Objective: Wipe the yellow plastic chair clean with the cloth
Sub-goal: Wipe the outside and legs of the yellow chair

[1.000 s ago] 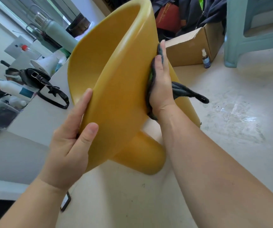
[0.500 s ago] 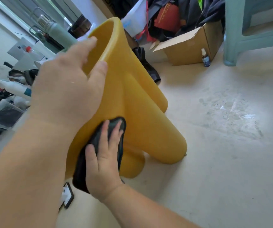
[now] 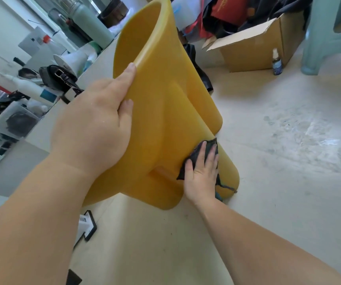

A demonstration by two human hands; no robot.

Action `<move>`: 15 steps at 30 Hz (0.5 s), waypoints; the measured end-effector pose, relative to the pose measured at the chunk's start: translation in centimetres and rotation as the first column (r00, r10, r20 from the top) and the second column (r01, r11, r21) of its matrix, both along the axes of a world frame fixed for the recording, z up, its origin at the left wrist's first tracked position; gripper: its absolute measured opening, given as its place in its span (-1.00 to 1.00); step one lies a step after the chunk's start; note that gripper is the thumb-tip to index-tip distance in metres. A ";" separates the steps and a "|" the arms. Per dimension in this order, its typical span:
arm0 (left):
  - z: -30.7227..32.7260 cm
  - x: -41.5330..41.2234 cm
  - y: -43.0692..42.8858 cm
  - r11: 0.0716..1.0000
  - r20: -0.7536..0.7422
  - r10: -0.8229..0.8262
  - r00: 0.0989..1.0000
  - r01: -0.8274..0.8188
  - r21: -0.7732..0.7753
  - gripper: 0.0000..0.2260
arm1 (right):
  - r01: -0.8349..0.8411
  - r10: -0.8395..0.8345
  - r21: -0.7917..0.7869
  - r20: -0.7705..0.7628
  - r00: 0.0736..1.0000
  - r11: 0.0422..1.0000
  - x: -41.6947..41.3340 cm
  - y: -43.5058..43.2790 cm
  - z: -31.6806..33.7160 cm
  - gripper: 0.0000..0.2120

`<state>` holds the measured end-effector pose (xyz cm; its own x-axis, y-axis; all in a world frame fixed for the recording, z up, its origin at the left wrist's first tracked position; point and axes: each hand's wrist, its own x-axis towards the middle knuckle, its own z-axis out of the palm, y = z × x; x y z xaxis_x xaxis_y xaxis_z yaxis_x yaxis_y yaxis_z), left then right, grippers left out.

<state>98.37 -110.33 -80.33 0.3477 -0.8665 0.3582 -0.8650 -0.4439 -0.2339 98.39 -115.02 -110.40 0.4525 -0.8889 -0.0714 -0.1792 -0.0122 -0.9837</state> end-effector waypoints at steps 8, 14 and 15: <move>-0.6 0.3 0.5 0.998 0.075 -0.032 0.997 0.036 -0.052 -0.54 | 0.105 0.022 -0.474 0.254 0.967 0.874 1.3 -1.8 8.7 -0.42; -1.2 0.4 0.4 0.997 0.168 -0.046 0.985 0.056 -0.058 -0.54 | 0.182 -0.064 -0.391 0.295 0.953 0.902 1.5 -6.1 6.5 -0.48; -1.2 0.4 0.4 0.997 0.178 -0.044 0.983 0.056 -0.059 -0.55 | 0.171 -0.094 -0.280 0.266 0.959 0.945 1.3 -6.1 4.9 -0.48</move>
